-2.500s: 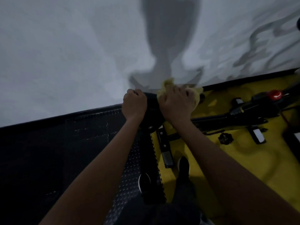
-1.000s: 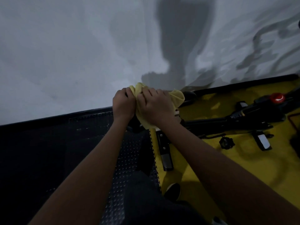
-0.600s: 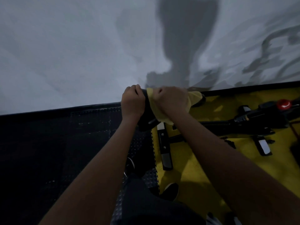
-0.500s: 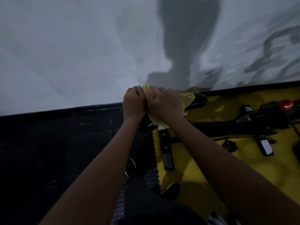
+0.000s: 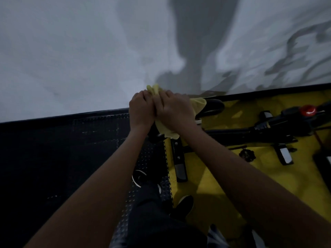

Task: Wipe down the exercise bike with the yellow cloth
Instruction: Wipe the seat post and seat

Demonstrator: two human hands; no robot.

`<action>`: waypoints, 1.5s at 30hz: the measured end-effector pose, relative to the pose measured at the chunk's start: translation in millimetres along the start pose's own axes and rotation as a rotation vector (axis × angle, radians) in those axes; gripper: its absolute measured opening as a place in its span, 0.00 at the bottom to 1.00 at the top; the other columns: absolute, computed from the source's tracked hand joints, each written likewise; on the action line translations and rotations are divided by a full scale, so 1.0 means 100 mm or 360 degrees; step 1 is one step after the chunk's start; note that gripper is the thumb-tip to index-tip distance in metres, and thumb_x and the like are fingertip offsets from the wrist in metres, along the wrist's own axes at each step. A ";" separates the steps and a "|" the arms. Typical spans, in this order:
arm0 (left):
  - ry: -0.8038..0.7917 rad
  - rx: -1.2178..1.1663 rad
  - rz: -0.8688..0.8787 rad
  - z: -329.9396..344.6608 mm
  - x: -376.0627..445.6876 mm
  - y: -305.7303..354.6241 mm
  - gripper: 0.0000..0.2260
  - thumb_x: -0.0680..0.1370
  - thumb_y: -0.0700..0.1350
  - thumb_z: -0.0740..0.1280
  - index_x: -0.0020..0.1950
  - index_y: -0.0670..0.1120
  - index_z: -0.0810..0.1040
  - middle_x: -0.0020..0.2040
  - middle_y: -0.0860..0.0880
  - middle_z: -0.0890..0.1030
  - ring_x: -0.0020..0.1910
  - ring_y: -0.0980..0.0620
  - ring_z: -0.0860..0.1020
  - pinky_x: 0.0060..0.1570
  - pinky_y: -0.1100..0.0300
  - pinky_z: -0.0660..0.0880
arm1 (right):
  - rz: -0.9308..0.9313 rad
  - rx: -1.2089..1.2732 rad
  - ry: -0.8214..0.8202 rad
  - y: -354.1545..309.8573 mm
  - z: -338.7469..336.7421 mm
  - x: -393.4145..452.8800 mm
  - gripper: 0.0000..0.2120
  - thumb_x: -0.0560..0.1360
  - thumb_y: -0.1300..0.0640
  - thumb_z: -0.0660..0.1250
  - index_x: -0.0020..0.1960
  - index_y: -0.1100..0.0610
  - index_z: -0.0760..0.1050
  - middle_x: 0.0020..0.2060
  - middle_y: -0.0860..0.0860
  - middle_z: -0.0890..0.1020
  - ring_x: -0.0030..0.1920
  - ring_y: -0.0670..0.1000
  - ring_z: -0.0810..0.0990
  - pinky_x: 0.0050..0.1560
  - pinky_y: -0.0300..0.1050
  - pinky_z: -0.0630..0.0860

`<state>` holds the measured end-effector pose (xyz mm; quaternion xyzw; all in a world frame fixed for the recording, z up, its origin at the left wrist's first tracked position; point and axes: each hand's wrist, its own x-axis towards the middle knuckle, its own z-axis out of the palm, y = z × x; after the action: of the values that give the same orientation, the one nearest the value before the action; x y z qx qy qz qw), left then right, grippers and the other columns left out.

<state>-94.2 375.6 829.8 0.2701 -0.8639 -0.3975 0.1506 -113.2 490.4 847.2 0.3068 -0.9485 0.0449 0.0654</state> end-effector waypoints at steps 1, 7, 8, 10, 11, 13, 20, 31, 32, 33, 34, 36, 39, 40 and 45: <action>0.0004 -0.0005 0.0004 0.00 0.00 0.00 0.16 0.83 0.44 0.54 0.38 0.43 0.72 0.35 0.50 0.73 0.33 0.57 0.69 0.31 0.67 0.62 | -0.0076 0.0065 -0.0019 0.10 -0.01 -0.03 0.16 0.82 0.48 0.60 0.62 0.55 0.79 0.50 0.55 0.85 0.45 0.59 0.83 0.44 0.51 0.75; 0.0033 -0.0022 0.0002 0.03 -0.01 0.02 0.17 0.84 0.46 0.54 0.50 0.39 0.80 0.44 0.51 0.76 0.43 0.54 0.72 0.41 0.69 0.60 | 0.0223 0.0047 -0.0034 0.86 -0.11 -0.15 0.27 0.83 0.42 0.48 0.44 0.56 0.80 0.35 0.53 0.80 0.33 0.56 0.77 0.38 0.46 0.66; 0.0036 -0.0029 0.0004 0.02 0.00 0.02 0.18 0.84 0.45 0.54 0.50 0.38 0.80 0.44 0.51 0.76 0.43 0.54 0.72 0.42 0.68 0.60 | 0.0366 0.0020 -0.0108 0.79 -0.10 -0.06 0.28 0.82 0.43 0.47 0.41 0.56 0.80 0.32 0.53 0.78 0.30 0.55 0.74 0.37 0.46 0.64; 0.0030 -0.0026 -0.0014 0.02 -0.01 0.03 0.18 0.84 0.46 0.54 0.49 0.38 0.80 0.43 0.50 0.76 0.43 0.53 0.72 0.42 0.66 0.62 | 0.0506 0.0015 -0.0258 0.54 -0.06 0.10 0.31 0.81 0.43 0.41 0.40 0.56 0.78 0.33 0.54 0.78 0.28 0.51 0.69 0.35 0.46 0.61; 0.0021 -0.0031 -0.0031 0.02 -0.01 0.03 0.17 0.84 0.46 0.54 0.49 0.38 0.79 0.43 0.49 0.76 0.43 0.53 0.72 0.41 0.65 0.63 | 0.0507 0.0041 -0.0278 0.41 -0.02 0.14 0.32 0.80 0.43 0.40 0.41 0.55 0.79 0.35 0.54 0.81 0.29 0.52 0.69 0.35 0.46 0.61; 0.0003 -0.0035 -0.0051 0.00 -0.03 0.05 0.16 0.83 0.45 0.55 0.46 0.39 0.78 0.42 0.48 0.77 0.38 0.53 0.71 0.35 0.69 0.64 | 0.0446 0.0229 -0.0170 0.23 0.03 0.15 0.28 0.83 0.43 0.45 0.50 0.54 0.81 0.43 0.55 0.84 0.36 0.56 0.77 0.39 0.47 0.65; -0.0016 -0.0049 -0.0073 -0.04 -0.05 0.09 0.15 0.84 0.45 0.55 0.45 0.43 0.78 0.41 0.50 0.76 0.38 0.55 0.71 0.39 0.66 0.61 | -0.0101 0.0156 -0.0082 0.64 -0.05 -0.28 0.24 0.83 0.40 0.50 0.66 0.51 0.77 0.59 0.52 0.83 0.56 0.58 0.81 0.56 0.53 0.72; 0.0004 0.0014 -0.0036 0.00 0.00 0.06 0.15 0.83 0.45 0.55 0.41 0.42 0.76 0.40 0.48 0.77 0.36 0.53 0.71 0.34 0.67 0.62 | 0.0301 0.0235 -0.0053 0.16 0.01 0.08 0.24 0.83 0.44 0.49 0.51 0.55 0.81 0.43 0.54 0.85 0.41 0.58 0.80 0.45 0.50 0.72; 0.0007 0.0007 -0.0032 0.00 0.00 0.05 0.15 0.83 0.45 0.55 0.39 0.43 0.74 0.38 0.48 0.76 0.34 0.54 0.71 0.32 0.68 0.62 | 0.0202 0.0229 -0.0023 0.15 0.02 0.00 0.23 0.83 0.43 0.50 0.58 0.54 0.80 0.50 0.54 0.85 0.47 0.58 0.81 0.49 0.51 0.72; 0.0010 0.0001 -0.0027 0.00 0.00 0.04 0.15 0.83 0.44 0.55 0.38 0.43 0.72 0.37 0.48 0.75 0.34 0.55 0.70 0.32 0.67 0.62 | 0.0086 0.0203 -0.0032 0.21 0.03 -0.08 0.24 0.83 0.42 0.49 0.64 0.53 0.78 0.57 0.53 0.83 0.53 0.58 0.81 0.53 0.52 0.72; 0.0010 -0.0002 -0.0023 0.00 -0.01 0.04 0.15 0.83 0.44 0.55 0.39 0.43 0.73 0.38 0.48 0.76 0.35 0.53 0.71 0.32 0.65 0.62 | -0.0024 0.0181 -0.0048 0.33 0.01 -0.16 0.25 0.83 0.41 0.49 0.68 0.52 0.75 0.61 0.53 0.82 0.56 0.58 0.80 0.56 0.52 0.71; 0.0025 0.0006 -0.0010 0.00 -0.01 0.04 0.15 0.83 0.44 0.55 0.44 0.42 0.78 0.41 0.49 0.78 0.39 0.52 0.72 0.37 0.64 0.61 | -0.0097 0.0195 -0.0031 0.67 -0.06 -0.26 0.25 0.83 0.40 0.50 0.66 0.52 0.78 0.58 0.53 0.84 0.54 0.57 0.81 0.54 0.51 0.71; 0.0044 0.0009 0.0016 0.02 0.01 0.01 0.16 0.84 0.45 0.55 0.48 0.40 0.80 0.43 0.50 0.77 0.42 0.54 0.72 0.40 0.68 0.60 | 0.0080 0.0226 0.0013 1.08 -0.15 -0.24 0.22 0.83 0.41 0.55 0.48 0.53 0.83 0.40 0.52 0.84 0.40 0.56 0.81 0.39 0.45 0.67; 0.0049 0.0009 0.0028 0.03 0.01 0.00 0.17 0.84 0.45 0.55 0.48 0.39 0.80 0.42 0.50 0.77 0.42 0.54 0.72 0.39 0.68 0.61 | 0.0196 0.0222 -0.0021 1.10 -0.15 -0.20 0.24 0.82 0.41 0.55 0.45 0.55 0.83 0.37 0.53 0.82 0.37 0.56 0.79 0.37 0.45 0.66; 0.0070 0.0040 0.0046 0.04 0.00 0.02 0.17 0.84 0.45 0.55 0.47 0.39 0.80 0.42 0.50 0.76 0.41 0.53 0.72 0.36 0.67 0.62 | 0.0437 0.0078 -0.0143 0.59 -0.02 0.03 0.30 0.81 0.42 0.45 0.43 0.56 0.81 0.38 0.56 0.82 0.33 0.55 0.74 0.38 0.47 0.66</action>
<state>-96.7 378.5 828.7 0.2682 -0.8691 -0.3784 0.1720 -149.8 536.8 847.3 0.1774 -0.9821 0.0627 0.0085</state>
